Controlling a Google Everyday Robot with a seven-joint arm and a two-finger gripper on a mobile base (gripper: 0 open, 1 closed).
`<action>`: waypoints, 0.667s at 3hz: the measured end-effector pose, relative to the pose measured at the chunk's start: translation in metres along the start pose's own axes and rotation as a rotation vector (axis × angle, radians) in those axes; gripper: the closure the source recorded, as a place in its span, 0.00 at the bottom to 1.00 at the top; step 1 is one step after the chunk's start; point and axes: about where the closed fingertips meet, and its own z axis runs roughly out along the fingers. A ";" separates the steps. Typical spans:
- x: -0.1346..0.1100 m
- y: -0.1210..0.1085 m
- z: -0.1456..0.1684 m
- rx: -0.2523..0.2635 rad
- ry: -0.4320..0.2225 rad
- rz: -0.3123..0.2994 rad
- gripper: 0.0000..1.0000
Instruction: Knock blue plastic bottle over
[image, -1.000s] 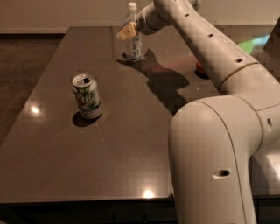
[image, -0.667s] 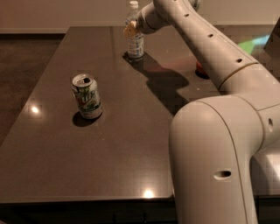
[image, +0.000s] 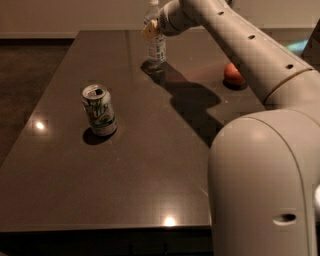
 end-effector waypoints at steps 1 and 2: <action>0.004 0.013 -0.031 -0.008 0.016 0.000 1.00; 0.012 0.026 -0.062 -0.024 0.030 0.001 1.00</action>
Offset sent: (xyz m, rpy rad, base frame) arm -0.1072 -0.0253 0.0370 -0.0045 0.0482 0.0281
